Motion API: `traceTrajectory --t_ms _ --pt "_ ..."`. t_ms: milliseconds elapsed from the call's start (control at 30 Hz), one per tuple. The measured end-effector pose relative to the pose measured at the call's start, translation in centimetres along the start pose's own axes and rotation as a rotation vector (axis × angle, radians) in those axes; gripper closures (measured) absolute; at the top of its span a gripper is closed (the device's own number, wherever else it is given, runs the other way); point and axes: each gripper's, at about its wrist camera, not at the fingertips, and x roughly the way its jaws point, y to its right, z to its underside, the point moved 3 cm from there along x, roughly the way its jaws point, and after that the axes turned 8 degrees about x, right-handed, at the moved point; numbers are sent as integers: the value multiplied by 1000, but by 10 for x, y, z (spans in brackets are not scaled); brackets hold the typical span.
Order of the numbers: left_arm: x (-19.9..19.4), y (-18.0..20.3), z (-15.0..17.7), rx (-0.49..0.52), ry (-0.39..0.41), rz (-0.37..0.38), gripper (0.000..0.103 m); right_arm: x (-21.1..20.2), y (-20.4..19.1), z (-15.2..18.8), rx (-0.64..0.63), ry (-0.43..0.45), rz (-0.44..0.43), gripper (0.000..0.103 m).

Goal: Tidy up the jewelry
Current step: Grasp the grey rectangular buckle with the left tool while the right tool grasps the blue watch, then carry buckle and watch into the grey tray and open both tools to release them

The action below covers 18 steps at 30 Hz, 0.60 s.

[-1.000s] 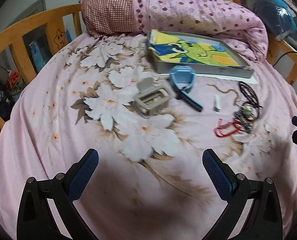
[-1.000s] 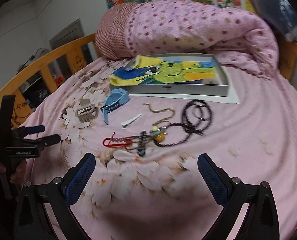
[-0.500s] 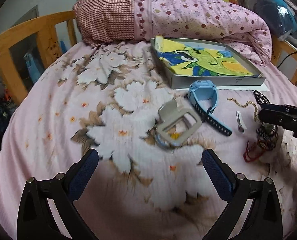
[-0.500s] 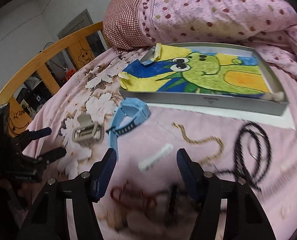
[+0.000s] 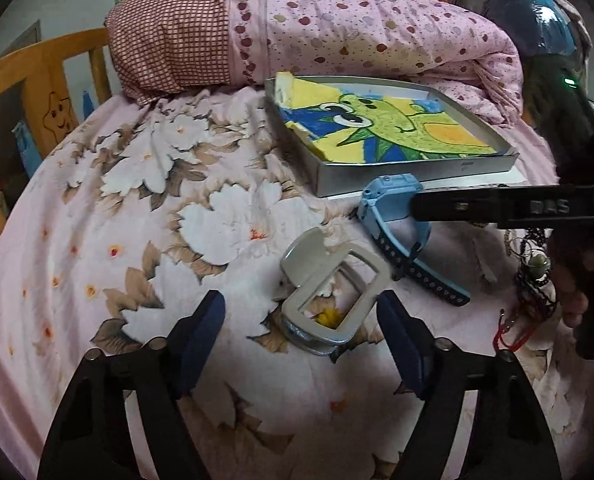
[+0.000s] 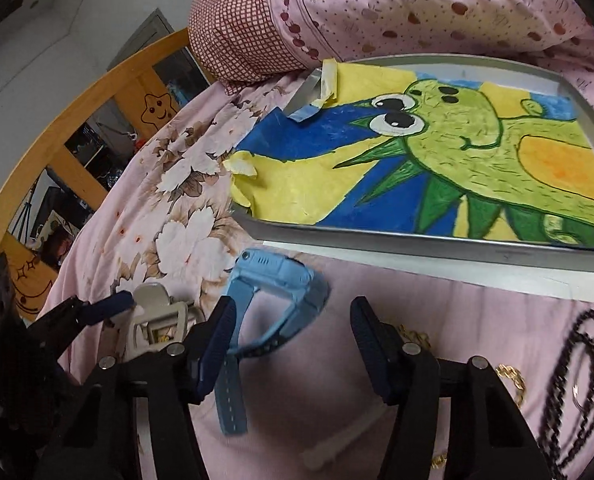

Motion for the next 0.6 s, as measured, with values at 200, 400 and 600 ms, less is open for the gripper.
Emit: traceTrajectory --t_ms 200,400,600 --pt "12 3 0 17 -29 44 33 15 3 1 17 -22 17 59" --pt "20 3 2 22 -60 71 52 16 9 1 34 -12 12 76" --pt "17 2 1 3 -51 63 62 9 9 7 26 12 10 94"
